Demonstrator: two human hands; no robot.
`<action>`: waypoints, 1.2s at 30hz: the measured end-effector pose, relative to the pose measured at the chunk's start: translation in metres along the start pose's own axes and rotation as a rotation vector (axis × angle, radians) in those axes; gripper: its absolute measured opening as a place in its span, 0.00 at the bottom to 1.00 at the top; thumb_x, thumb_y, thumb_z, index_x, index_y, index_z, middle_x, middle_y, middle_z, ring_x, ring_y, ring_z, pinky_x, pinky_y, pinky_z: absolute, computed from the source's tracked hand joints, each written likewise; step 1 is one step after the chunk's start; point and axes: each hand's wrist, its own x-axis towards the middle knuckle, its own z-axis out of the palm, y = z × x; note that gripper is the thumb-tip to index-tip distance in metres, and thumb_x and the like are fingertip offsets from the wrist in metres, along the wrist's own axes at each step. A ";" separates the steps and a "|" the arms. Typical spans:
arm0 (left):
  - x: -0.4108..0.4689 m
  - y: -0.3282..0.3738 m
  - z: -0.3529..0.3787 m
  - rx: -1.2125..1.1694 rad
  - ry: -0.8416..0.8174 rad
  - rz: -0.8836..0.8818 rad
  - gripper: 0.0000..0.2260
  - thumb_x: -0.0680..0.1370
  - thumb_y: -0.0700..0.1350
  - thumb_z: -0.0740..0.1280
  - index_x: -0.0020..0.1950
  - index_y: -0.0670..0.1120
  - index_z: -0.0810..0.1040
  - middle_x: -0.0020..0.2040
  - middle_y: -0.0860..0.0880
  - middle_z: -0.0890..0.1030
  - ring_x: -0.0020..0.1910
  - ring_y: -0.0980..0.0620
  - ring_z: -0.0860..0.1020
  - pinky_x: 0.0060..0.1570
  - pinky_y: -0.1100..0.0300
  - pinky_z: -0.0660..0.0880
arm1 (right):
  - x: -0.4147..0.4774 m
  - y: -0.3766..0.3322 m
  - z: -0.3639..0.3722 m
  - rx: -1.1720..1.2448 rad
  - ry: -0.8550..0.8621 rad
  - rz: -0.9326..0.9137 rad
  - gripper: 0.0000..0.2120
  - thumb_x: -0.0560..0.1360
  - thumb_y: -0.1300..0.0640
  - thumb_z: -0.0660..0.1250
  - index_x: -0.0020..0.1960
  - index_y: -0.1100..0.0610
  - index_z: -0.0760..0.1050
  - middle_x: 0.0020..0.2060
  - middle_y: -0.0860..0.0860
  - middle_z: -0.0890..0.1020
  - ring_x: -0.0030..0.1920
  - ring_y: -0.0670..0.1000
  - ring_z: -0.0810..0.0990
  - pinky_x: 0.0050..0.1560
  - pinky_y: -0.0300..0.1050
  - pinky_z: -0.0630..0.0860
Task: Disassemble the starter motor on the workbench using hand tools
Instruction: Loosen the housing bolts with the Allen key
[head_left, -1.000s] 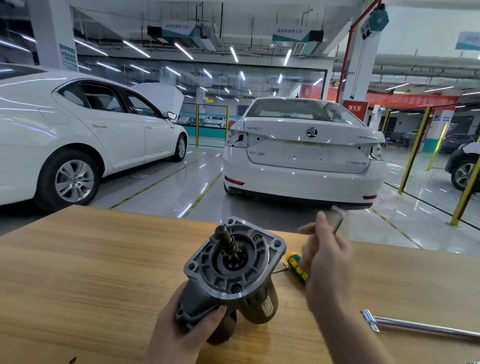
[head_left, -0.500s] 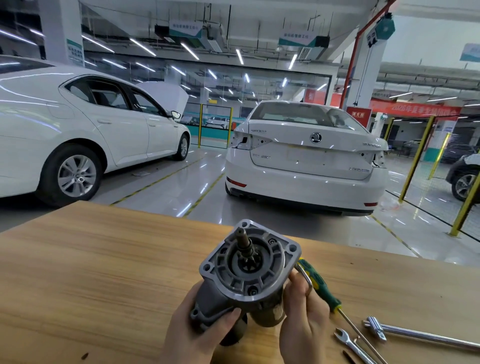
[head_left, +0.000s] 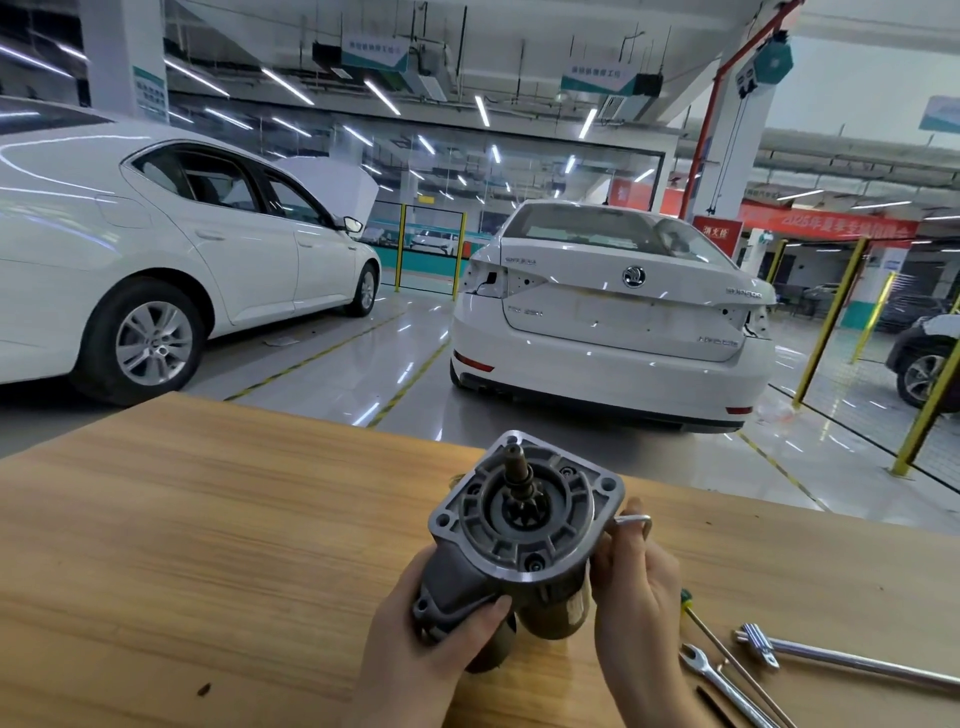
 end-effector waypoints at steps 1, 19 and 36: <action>-0.001 0.000 0.000 0.009 -0.006 0.006 0.21 0.58 0.41 0.77 0.48 0.53 0.78 0.41 0.60 0.84 0.39 0.65 0.80 0.34 0.76 0.72 | 0.000 -0.001 0.000 0.014 0.018 0.015 0.34 0.61 0.21 0.53 0.22 0.53 0.65 0.18 0.49 0.64 0.22 0.42 0.61 0.24 0.31 0.58; -0.007 0.004 0.002 0.051 -0.085 0.086 0.22 0.55 0.48 0.77 0.46 0.63 0.81 0.44 0.55 0.84 0.41 0.59 0.81 0.36 0.72 0.74 | 0.013 -0.041 -0.004 -0.126 -0.181 0.026 0.37 0.66 0.31 0.60 0.31 0.69 0.69 0.26 0.63 0.71 0.27 0.50 0.70 0.26 0.35 0.66; -0.004 -0.005 0.001 0.024 -0.067 0.113 0.27 0.49 0.49 0.76 0.48 0.50 0.79 0.43 0.52 0.85 0.41 0.55 0.83 0.37 0.68 0.77 | 0.018 -0.053 -0.009 -0.335 -0.247 0.188 0.13 0.66 0.45 0.70 0.40 0.55 0.76 0.30 0.50 0.82 0.32 0.45 0.81 0.29 0.38 0.77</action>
